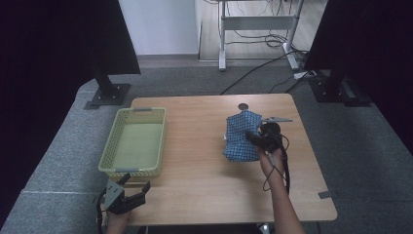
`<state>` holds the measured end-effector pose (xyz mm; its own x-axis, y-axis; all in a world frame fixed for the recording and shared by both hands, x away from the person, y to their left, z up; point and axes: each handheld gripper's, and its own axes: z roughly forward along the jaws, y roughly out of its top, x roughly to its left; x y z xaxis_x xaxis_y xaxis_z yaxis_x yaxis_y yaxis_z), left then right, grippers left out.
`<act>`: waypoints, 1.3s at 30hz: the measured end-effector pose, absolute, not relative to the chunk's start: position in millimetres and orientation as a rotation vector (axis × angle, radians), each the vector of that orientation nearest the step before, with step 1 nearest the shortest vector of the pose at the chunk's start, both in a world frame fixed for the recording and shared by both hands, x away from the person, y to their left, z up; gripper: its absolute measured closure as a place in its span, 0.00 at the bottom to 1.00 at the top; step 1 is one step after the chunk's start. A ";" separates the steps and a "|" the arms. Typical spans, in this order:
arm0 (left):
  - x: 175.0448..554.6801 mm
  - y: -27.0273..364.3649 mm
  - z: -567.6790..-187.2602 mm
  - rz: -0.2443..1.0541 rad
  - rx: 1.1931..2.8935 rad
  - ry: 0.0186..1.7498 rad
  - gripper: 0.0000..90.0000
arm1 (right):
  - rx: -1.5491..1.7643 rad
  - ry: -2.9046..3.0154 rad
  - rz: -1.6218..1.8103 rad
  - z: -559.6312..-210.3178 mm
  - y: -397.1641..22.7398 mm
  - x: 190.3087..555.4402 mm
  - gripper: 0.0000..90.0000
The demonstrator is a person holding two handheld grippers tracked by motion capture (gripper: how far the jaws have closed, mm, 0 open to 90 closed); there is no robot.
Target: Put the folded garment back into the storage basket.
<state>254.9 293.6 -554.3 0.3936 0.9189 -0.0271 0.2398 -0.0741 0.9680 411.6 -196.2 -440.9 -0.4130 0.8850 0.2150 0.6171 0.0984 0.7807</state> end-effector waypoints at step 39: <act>253.8 293.5 -554.4 0.794 1.570 1.049 0.12 | 1.323 2.225 1.428 -420.6 -51.8 424.7 0.75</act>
